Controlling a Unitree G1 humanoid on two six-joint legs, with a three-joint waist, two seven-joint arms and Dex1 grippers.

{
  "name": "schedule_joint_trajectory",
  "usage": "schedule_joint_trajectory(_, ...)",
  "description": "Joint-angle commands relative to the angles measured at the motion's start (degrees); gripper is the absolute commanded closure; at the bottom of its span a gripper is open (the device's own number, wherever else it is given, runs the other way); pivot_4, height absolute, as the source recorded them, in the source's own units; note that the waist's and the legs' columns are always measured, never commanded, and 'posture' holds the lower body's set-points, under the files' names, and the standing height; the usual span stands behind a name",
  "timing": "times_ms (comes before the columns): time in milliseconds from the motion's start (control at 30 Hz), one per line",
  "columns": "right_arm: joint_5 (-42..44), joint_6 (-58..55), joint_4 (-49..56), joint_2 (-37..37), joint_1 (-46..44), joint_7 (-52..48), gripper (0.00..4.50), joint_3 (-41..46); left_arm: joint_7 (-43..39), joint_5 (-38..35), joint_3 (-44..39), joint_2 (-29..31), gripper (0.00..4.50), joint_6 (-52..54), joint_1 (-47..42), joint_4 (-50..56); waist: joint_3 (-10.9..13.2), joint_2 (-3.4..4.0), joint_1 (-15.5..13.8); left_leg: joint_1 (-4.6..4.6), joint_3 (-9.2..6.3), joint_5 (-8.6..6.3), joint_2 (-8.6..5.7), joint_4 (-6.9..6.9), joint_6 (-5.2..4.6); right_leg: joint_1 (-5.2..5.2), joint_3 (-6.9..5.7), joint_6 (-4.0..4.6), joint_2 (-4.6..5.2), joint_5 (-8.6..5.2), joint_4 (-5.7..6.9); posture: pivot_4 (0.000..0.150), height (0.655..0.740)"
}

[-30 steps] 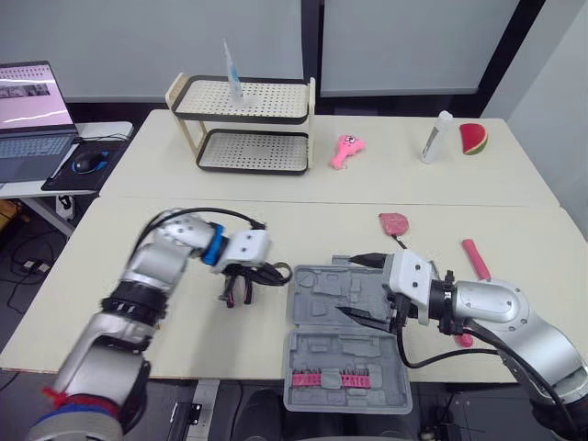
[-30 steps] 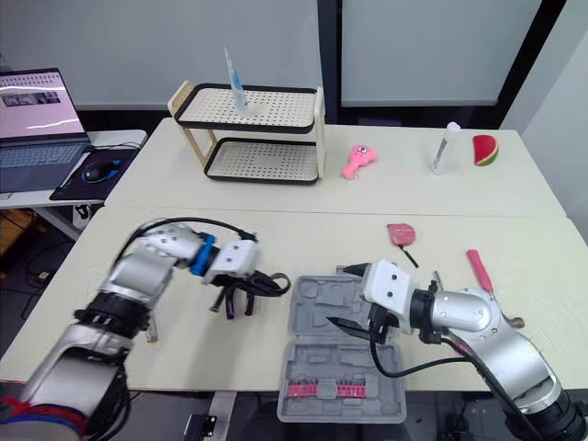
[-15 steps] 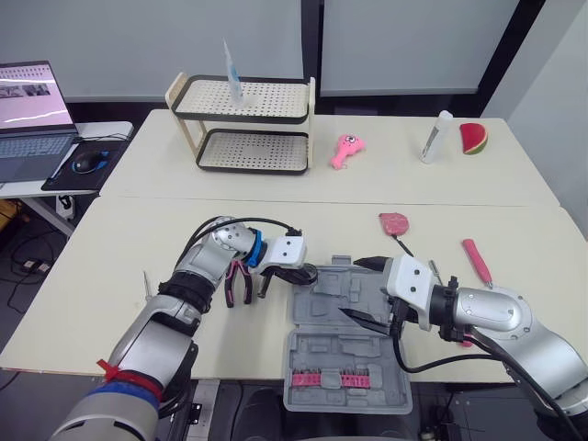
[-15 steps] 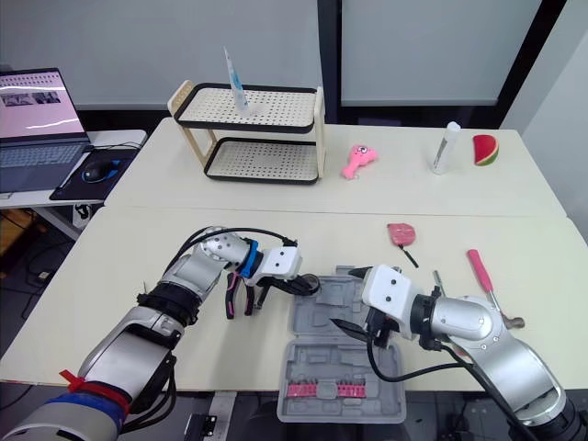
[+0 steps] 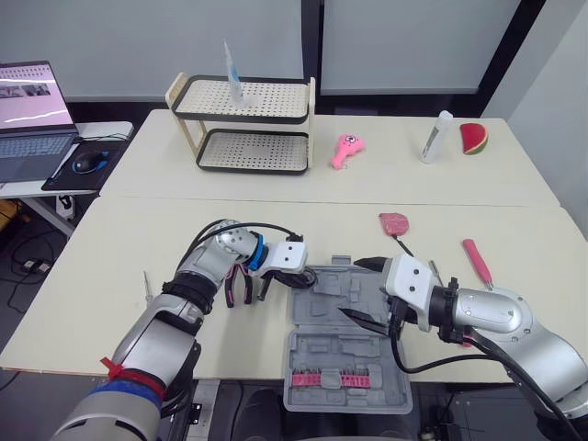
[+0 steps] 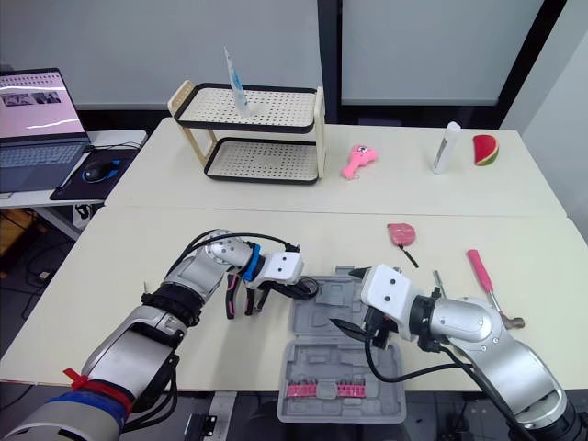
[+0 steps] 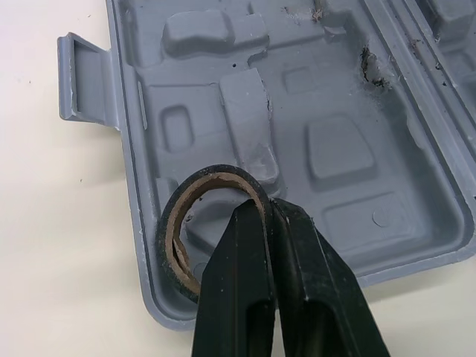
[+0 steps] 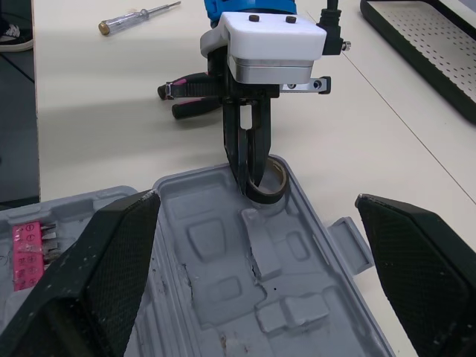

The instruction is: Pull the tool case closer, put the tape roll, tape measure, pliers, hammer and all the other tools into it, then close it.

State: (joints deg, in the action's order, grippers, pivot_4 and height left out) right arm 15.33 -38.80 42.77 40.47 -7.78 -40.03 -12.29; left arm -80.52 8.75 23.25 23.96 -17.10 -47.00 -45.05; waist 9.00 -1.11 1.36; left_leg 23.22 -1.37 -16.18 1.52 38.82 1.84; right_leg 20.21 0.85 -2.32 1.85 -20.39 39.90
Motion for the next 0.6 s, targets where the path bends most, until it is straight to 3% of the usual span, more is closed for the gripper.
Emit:
schedule_joint_trajectory(33,0.5,0.8,1.7,0.0,-0.5,0.0,0.00,1.4,0.6,0.8,0.6,-0.4,4.49,-1.1,-0.7,-0.9,0.0,0.00,0.0,0.00,0.00,0.00,0.00,0.00,0.00,0.00,0.00,0.00,0.00,0.00,0.00,0.150,0.7400)
schedule_joint_trajectory(167,0.6,1.0,1.5,0.1,-0.3,0.0,0.00,1.4,0.8,1.0,0.5,-0.6,4.49,-1.5,-1.0,-1.7,0.0,0.00,0.0,0.00,0.00,0.01,-0.01,0.00,0.01,-0.01,0.00,0.00,0.00,0.00,0.00,0.150,0.7400)
schedule_joint_trajectory(333,0.5,1.3,1.2,0.1,-0.4,-0.1,0.00,1.3,0.7,1.0,0.3,-0.8,3.16,-1.7,-1.2,-2.3,0.0,0.00,0.0,0.00,0.00,0.00,0.00,0.01,0.01,0.00,0.00,0.00,0.00,0.00,0.00,0.150,0.7400)
schedule_joint_trajectory(600,0.3,2.0,0.3,-0.1,-1.0,-0.3,0.00,0.9,-0.5,0.2,-0.4,-0.2,3.16,-1.7,-1.6,-1.2,0.0,0.00,0.0,0.00,0.00,0.01,0.00,0.01,0.02,0.00,0.00,0.00,0.00,0.00,0.00,0.150,0.7400)
